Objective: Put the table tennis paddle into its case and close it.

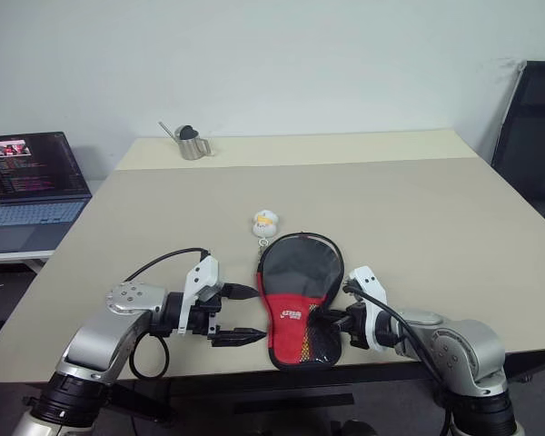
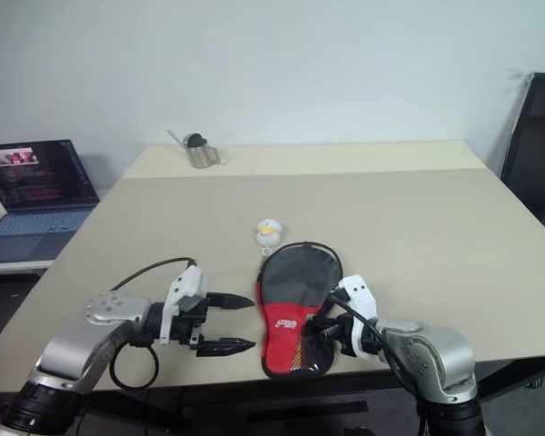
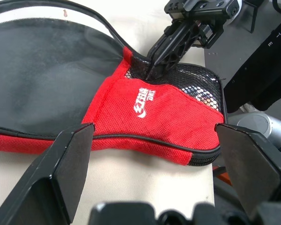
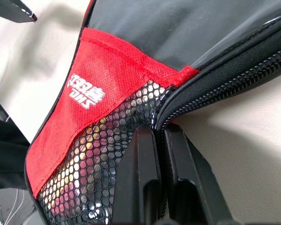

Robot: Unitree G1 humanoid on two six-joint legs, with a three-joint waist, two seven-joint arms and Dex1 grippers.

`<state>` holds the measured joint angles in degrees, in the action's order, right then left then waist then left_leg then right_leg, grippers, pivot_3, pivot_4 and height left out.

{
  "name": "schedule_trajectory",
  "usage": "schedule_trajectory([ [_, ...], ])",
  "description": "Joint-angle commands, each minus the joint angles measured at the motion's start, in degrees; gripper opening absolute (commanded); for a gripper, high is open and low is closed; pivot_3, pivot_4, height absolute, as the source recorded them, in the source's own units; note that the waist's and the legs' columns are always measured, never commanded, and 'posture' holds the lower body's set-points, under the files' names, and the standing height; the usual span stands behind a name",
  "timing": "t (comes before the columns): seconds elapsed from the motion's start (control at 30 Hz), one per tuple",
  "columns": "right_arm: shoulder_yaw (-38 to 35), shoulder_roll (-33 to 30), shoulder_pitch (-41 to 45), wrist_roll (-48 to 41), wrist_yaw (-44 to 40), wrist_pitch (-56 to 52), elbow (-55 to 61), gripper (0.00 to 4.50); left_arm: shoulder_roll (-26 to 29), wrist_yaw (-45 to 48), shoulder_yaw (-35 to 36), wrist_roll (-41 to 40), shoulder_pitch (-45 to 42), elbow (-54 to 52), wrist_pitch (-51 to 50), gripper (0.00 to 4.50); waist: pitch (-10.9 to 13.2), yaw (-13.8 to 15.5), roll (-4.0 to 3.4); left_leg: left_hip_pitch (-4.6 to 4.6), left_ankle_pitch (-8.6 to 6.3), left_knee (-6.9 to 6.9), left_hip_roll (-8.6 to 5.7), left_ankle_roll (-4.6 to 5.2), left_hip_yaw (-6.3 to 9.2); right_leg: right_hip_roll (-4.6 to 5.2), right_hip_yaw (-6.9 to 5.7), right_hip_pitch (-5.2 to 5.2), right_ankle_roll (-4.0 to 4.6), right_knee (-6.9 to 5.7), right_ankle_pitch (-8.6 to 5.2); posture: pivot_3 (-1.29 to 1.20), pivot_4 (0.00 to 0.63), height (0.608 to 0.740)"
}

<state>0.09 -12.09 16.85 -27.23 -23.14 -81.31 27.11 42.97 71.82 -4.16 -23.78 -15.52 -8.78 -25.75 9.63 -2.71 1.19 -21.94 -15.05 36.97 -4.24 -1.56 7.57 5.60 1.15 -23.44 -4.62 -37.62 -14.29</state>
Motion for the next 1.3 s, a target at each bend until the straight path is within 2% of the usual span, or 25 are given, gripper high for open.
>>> schedule_trajectory([
  [0.03,-2.88,0.17,-1.57,-0.35,2.48,-2.08,3.20,0.02,0.34,-0.35,0.63,-0.13,0.15,-0.52,1.07,4.50,0.00,0.29,0.00,0.00,0.00,0.00,0.00,0.00,0.00,0.00,-0.01,0.00,0.00,0.01,0.00,0.00,0.150,0.740],
  [0.13,-4.80,1.24,-2.81,-0.73,4.19,-3.90,5.98,0.71,0.26,-0.66,0.63,-0.12,0.50,-0.51,1.31,4.50,0.00,0.78,0.00,0.00,0.00,0.00,0.00,0.00,0.02,0.00,-0.03,0.01,0.00,0.02,0.00,0.00,0.150,0.740],
  [0.37,-8.58,3.64,-3.03,-1.47,6.94,-7.91,11.65,3.02,-0.02,-1.28,0.46,-0.06,0.56,-0.09,1.89,4.50,0.00,0.91,0.00,0.01,0.00,0.00,0.01,0.00,0.05,0.00,-0.08,0.05,0.00,0.02,0.00,0.00,0.150,0.740],
  [0.5,-7.88,-1.97,-1.18,-3.56,1.78,-0.28,13.82,4.44,-0.30,-1.97,0.83,-0.16,0.39,0.55,2.22,4.50,0.03,0.88,-0.04,0.01,0.00,0.00,0.00,0.00,0.05,0.01,-0.10,0.07,0.00,0.02,0.00,0.00,0.150,0.740],
  [0.73,-9.01,-8.21,4.15,-9.96,-7.62,7.86,11.47,4.48,-2.46,-6.80,3.48,-1.19,-2.03,2.89,0.99,4.50,0.05,0.85,-0.05,0.04,0.00,0.00,0.02,0.00,0.09,-0.03,-0.21,0.15,0.00,0.05,-0.01,0.00,0.150,0.740],
  [0.9,-1.50,-11.06,7.00,-6.36,-9.82,17.14,6.03,4.48,-4.96,-12.56,5.51,-0.90,-4.89,4.79,-0.04,4.50,0.06,0.83,-0.03,0.04,0.00,0.01,0.00,0.00,0.07,-0.01,-0.21,0.19,0.01,0.14,-0.01,0.00,0.150,0.740],
  [1.07,9.53,-6.50,12.25,2.69,-8.12,29.12,-8.57,4.48,-7.46,-21.55,7.56,1.41,-9.16,8.39,-1.05,4.50,0.05,0.70,-0.03,0.06,0.01,-0.01,-0.02,-0.01,0.06,-0.08,-0.21,0.18,0.01,0.16,0.00,0.00,0.150,0.740],
  [1.3,13.24,-1.38,15.31,10.10,-6.00,39.36,-24.26,4.48,-8.92,-26.96,6.51,3.84,-13.23,11.93,-2.45,4.50,0.05,0.88,-0.03,-0.02,0.11,-0.01,-0.04,-0.20,0.07,-0.07,-0.18,0.15,0.03,0.37,0.02,0.00,0.150,0.740],
])
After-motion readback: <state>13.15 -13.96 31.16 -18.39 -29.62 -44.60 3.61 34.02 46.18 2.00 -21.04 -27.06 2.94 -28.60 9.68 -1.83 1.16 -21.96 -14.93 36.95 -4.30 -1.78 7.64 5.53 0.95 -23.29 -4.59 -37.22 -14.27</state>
